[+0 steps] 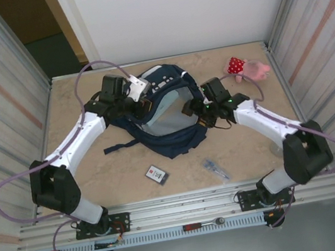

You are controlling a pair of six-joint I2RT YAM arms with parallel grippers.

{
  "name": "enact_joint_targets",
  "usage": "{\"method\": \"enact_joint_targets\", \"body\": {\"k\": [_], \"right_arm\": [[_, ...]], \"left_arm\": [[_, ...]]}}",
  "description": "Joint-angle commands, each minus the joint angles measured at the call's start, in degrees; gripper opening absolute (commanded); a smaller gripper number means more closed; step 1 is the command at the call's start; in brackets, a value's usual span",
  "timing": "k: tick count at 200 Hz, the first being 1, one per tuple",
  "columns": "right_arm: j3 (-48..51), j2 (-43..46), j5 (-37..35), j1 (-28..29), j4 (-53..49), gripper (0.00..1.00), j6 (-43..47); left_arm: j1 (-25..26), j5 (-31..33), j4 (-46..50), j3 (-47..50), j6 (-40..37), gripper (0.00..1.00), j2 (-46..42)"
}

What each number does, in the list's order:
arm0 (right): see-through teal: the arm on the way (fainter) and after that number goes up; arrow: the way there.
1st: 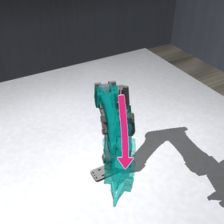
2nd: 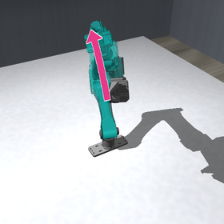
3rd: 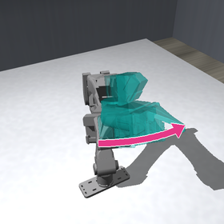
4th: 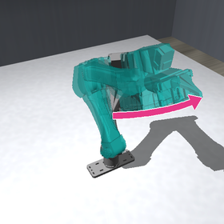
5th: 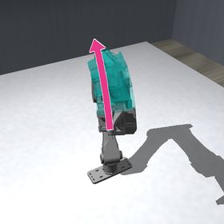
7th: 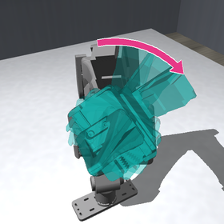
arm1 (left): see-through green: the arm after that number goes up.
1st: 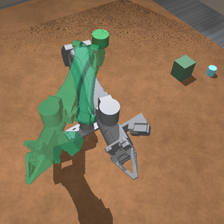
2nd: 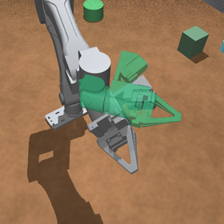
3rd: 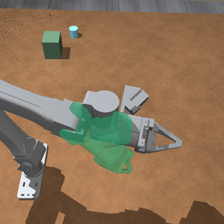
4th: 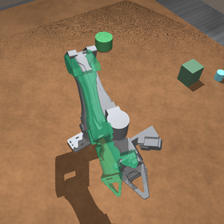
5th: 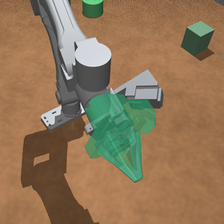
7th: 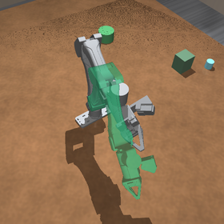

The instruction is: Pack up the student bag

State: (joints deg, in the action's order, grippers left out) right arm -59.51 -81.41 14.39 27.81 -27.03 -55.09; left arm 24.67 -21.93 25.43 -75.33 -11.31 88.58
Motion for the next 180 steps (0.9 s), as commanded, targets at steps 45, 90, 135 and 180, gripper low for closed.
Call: {"method": "enact_joint_targets", "body": {"k": [45,90,135,180], "right_arm": [[6.19,4.59,-12.85,14.94,-41.24,0.79,14.4],[9.06,0.98,-9.55,19.09,-35.88,0.81,17.72],[7.96,-5.28,-8.71,19.65,-30.48,0.82,21.41],[7.42,-11.66,-12.54,18.94,-25.9,0.78,23.86]], "left_arm": [[-1.55,-1.54,-1.22,0.68,-1.37,0.0,-3.59],[-1.55,-2.27,-1.37,1.23,-1.34,0.01,-3.57],[-1.55,-2.57,-1.87,1.81,-0.74,0.01,-4.09],[-1.57,-3.12,-2.05,2.03,-0.13,0.01,-4.2]]}}
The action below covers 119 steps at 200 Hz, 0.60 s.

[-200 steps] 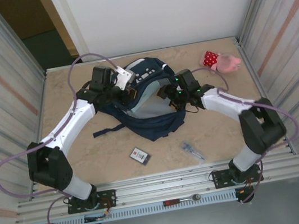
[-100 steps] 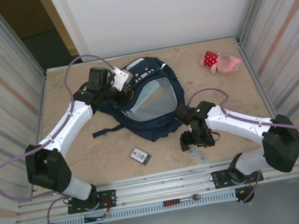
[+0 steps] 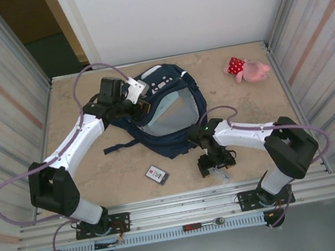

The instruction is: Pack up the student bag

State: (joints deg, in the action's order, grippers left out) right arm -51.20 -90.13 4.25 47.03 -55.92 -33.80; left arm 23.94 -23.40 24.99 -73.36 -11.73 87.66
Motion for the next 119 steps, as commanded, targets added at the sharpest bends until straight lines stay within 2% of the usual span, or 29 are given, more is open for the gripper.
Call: {"method": "enact_joint_targets", "body": {"k": [1,13,28,40,77,119], "right_arm": [[-0.86,-3.03,-2.36,-0.31,3.18,0.78,2.59],[0.09,-4.17,-1.9,-0.93,5.48,0.75,2.7],[1.03,-4.9,-1.61,-1.91,7.56,0.67,2.74],[1.45,-5.04,-1.83,-2.77,8.44,0.65,2.66],[1.46,-2.35,-1.68,-4.2,7.82,0.41,1.28],[-1.9,8.09,2.28,-7.97,3.41,0.33,-3.55]], "left_arm": [[-0.84,-1.7,-1.61,0.06,0.29,0.01,-3.24],[-0.83,-1.87,-1.7,0.19,0.29,0.01,-3.41],[-0.83,-1.81,-1.71,0.39,0.29,0.01,-3.61],[-0.83,-2.06,-1.8,0.5,0.3,0.01,-3.71],[-0.76,-1.95,-2.03,0.52,0.56,0.01,-3.63],[0.02,-1.8,-2.32,0.63,0.96,0.01,-3.86]]}}
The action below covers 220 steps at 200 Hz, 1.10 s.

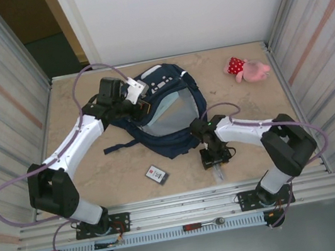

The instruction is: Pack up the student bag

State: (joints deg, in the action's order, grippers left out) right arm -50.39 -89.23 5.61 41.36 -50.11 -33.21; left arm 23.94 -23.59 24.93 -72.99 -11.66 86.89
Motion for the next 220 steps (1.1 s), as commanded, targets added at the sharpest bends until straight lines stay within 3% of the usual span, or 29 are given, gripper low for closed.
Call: {"method": "enact_joint_targets", "body": {"k": [1,28,57,82,124,146,163,173,220], "right_arm": [[-2.83,7.52,1.09,-2.46,-2.51,0.33,-4.36],[-8.32,14.91,6.05,-7.42,-1.04,0.32,-10.62],[-7.77,17.29,12.42,-12.96,14.05,0.33,-22.66],[-7.69,12.29,13.89,-14.45,27.39,0.33,-30.72],[-13.18,-1.15,16.62,-14.73,37.89,0.35,-37.65],[-14.12,-5.33,16.62,-15.15,42.76,0.44,-39.75],[-14.11,-6.7,18.19,-15.76,47.59,0.65,-40.93],[-14.13,-6.03,18.29,-15.83,47.88,0.71,-40.5],[-6.71,7.44,16.77,-14.01,46.61,0.76,-34.42]], "left_arm": [[0.04,-1.66,-2.25,0.24,0.87,0.01,-3.12],[0.74,-1.76,-2.64,0.81,1.15,0.01,-3.41],[1.3,-2.49,-3.81,1.64,1.83,0.01,-3.81],[1.8,-2.68,-4.09,1.76,2.14,0.01,-4.0],[2.06,-3.64,-4.46,1.89,2.1,0.01,-4.44],[2.05,-3.91,-4.54,1.93,2.15,0.01,-4.34],[2.24,-4.06,-4.53,2.15,1.99,0.01,-4.17],[2.24,-4.01,-4.41,2.29,1.99,0.01,-4.19],[2.25,-3.57,-4.45,3.64,1.74,0.01,-3.96]]}}
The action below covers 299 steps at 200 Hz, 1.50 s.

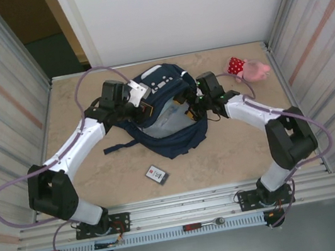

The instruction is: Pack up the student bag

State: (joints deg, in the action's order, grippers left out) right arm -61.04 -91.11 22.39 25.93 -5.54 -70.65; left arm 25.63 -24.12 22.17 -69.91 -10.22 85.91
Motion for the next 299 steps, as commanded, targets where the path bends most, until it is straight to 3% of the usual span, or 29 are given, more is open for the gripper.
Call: {"method": "enact_joint_targets", "body": {"k": [1,36,85,93,102,112,124,143,177,194,238,279,299], "right_arm": [[4.1,9.52,-0.09,1.59,2.17,0.76,3.05],[6.72,15.96,-2.38,6.92,5.99,0.79,4.54],[2.24,8.49,-1.84,7.86,12.71,0.75,0.54],[0.2,6.68,-1.68,7.81,10.95,0.68,0.31],[-2.0,5.01,-2.63,7.73,6.9,0.48,1.0],[-2.85,3.83,-3.28,7.35,5.45,0.3,1.63],[-2.62,3.17,-2.22,6.32,6.42,0.18,1.15],[-3.13,4.13,-0.24,4.71,7.28,0.08,2.15],[-6.21,7.02,3.06,2.06,3.4,0.01,6.48],[-6.9,7.75,5.78,0.56,2.44,0.0,6.71],[-6.73,7.72,9.33,-1.57,0.77,0.0,7.92],[-6.61,6.08,10.4,-1.74,0.95,0.01,8.69],[-6.29,5.39,11.17,-1.78,0.75,0.01,8.82]], "left_arm": [[0.56,-3.0,-1.69,0.56,0.34,0.01,-2.96],[0.65,-3.42,-1.96,0.92,0.84,0.01,-2.57],[1.95,-3.42,-1.58,1.34,0.18,0.01,-2.19],[2.21,-3.33,-1.35,1.48,-0.1,0.03,-2.15],[2.15,-3.0,-1.33,1.81,0.25,0.08,-2.24],[1.42,-2.6,-1.76,2.56,1.5,0.2,-2.53],[-1.19,-4.41,-2.73,3.96,4.31,0.38,-2.98],[-7.87,-9.01,-5.02,7.3,9.84,0.58,-4.02],[-20.0,-16.21,-11.47,14.17,14.53,0.7,-4.88],[-22.57,-19.52,-10.33,14.47,8.46,0.74,-3.55],[-22.55,-23.23,1.74,9.08,-24.28,0.75,3.09],[-21.91,-21.47,6.95,6.85,-44.54,0.75,8.4],[-20.5,-18.19,8.37,5.9,-50.56,0.75,11.24]]}}
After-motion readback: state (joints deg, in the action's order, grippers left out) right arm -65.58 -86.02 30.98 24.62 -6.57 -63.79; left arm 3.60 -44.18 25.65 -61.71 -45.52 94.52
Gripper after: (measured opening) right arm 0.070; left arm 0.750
